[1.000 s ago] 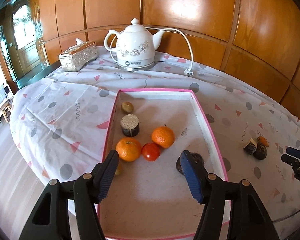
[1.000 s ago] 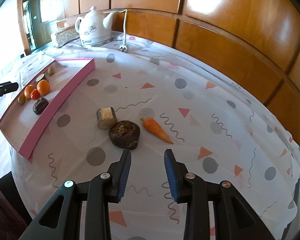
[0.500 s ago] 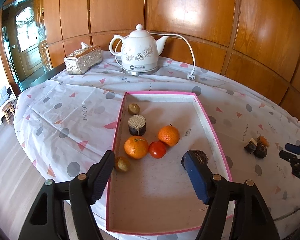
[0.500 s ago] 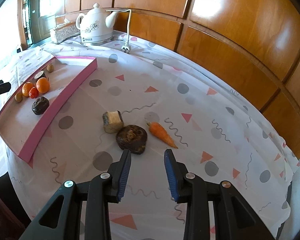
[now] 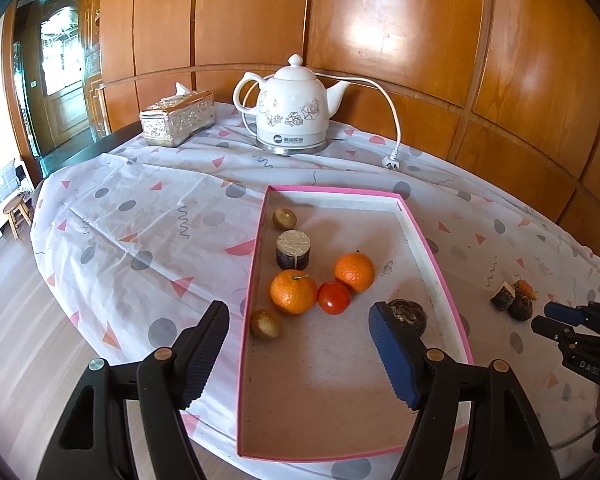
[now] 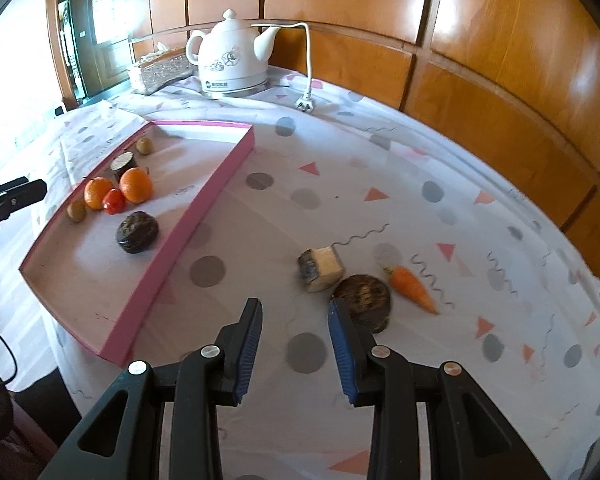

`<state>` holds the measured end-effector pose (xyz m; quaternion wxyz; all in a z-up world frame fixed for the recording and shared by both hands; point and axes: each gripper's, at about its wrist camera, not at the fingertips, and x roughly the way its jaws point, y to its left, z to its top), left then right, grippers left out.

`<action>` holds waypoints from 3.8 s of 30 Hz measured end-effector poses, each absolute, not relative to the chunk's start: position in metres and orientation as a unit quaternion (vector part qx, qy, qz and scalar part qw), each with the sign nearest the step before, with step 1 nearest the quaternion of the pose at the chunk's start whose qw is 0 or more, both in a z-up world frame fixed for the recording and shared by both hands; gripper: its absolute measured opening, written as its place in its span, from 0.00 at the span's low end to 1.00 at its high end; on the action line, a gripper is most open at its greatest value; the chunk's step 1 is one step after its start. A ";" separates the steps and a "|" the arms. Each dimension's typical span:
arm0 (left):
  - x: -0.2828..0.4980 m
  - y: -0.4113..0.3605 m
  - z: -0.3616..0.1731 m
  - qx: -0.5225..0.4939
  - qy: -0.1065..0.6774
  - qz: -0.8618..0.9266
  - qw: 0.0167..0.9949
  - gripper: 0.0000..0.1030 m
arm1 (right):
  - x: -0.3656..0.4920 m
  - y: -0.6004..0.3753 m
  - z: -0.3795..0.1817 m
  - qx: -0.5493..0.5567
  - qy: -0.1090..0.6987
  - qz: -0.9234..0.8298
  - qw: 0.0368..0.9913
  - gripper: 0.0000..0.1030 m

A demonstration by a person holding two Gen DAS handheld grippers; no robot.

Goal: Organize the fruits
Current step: 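Move the right gripper toward the orange carrot, then close the right gripper around the middle of the orange carrot, then carry the carrot into the pink tray and open the right gripper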

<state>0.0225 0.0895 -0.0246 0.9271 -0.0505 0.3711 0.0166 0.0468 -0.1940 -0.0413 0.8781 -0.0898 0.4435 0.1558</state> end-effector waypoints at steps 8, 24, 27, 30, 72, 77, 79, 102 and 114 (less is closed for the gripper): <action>0.022 0.098 -0.029 -0.064 0.372 0.016 0.926 0.71 | 0.052 -0.246 -0.054 -0.009 0.476 0.093 0.874 0.33; 0.026 0.099 -0.035 -0.072 0.381 0.009 0.922 0.71 | 0.103 -0.270 -0.067 -0.045 0.500 0.039 0.864 0.33; 0.027 0.100 -0.036 -0.072 0.384 0.011 0.920 0.71 | 0.120 -0.265 -0.073 -0.068 0.510 0.058 0.856 0.33; 0.028 0.100 -0.037 -0.070 0.387 0.013 0.920 0.71 | 0.135 -0.260 -0.083 -0.086 0.524 0.082 0.843 0.33; 0.017 0.088 -0.033 -0.064 0.385 0.006 0.921 0.75 | 0.071 -0.295 -0.053 0.027 0.480 0.065 0.874 0.15; 0.019 0.087 -0.033 -0.061 0.384 0.009 0.921 0.75 | 0.096 -0.294 -0.066 0.016 0.490 0.057 0.870 0.32; 0.020 0.086 -0.034 -0.059 0.386 0.011 0.921 0.76 | 0.110 -0.289 -0.071 0.005 0.495 0.059 0.867 0.34; 0.018 0.098 -0.033 -0.073 0.381 0.035 0.921 0.83 | 0.077 -0.246 -0.032 0.013 0.458 0.129 0.880 0.16; 0.009 0.109 -0.028 -0.083 0.372 0.045 0.923 0.85 | 0.054 -0.125 -0.032 0.002 0.469 0.272 0.840 0.16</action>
